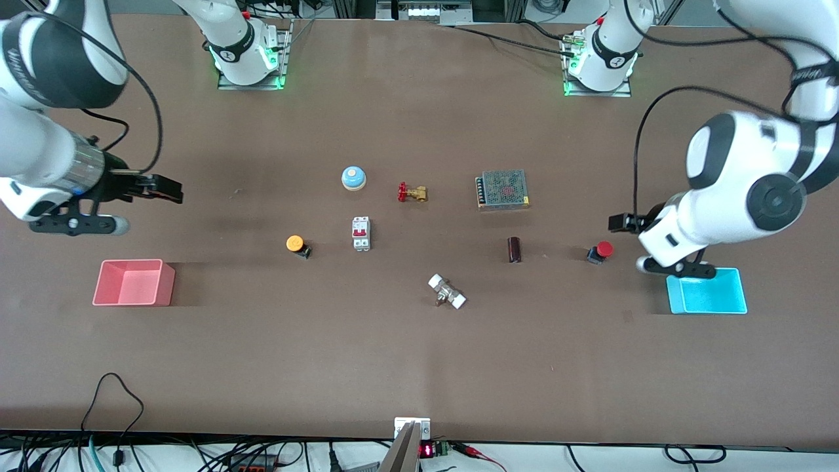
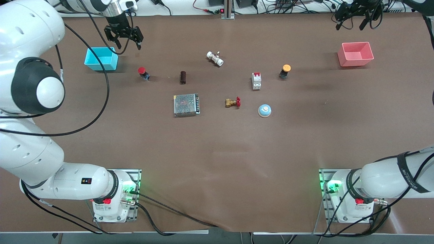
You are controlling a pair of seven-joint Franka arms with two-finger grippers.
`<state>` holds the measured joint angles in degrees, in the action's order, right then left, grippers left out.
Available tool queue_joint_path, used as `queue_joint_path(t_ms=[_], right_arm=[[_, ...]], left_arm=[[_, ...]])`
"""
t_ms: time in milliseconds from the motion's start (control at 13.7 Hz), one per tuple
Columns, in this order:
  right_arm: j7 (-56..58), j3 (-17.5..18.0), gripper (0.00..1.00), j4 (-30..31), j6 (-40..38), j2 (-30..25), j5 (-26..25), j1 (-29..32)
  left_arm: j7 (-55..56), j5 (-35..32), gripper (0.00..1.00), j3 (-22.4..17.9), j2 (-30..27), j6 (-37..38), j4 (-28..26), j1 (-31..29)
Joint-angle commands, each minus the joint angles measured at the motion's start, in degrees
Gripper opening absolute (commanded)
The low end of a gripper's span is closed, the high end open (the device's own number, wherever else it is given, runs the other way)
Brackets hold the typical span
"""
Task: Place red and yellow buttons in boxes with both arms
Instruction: 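Lower the right gripper to the yellow button while the left gripper reaches the red button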
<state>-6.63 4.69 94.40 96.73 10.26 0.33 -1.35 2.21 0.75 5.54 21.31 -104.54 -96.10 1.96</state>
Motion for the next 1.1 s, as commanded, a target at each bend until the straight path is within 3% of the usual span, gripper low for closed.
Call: queue_joint_path(t_ms=[0,366,1024], right_arm=[[-0.5,0.1,1.0,9.0,9.6,-3.1,1.2,-0.6],[-11.0,0.0,1.0,24.2,31.5,-3.7,1.2,-8.0],[-17.7,0.0,1.0,24.7,45.4,6.4,0.9,-13.3]], left_arm=[[-0.6,0.9,1.0,-0.2,0.5,-6.6,-4.4,0.9],[-6.9,0.7,1.0,-0.2,3.4,-19.5,-11.4,0.8],[-14.2,0.0,1.0,-0.2,5.4,-26.8,-16.6,0.2]])
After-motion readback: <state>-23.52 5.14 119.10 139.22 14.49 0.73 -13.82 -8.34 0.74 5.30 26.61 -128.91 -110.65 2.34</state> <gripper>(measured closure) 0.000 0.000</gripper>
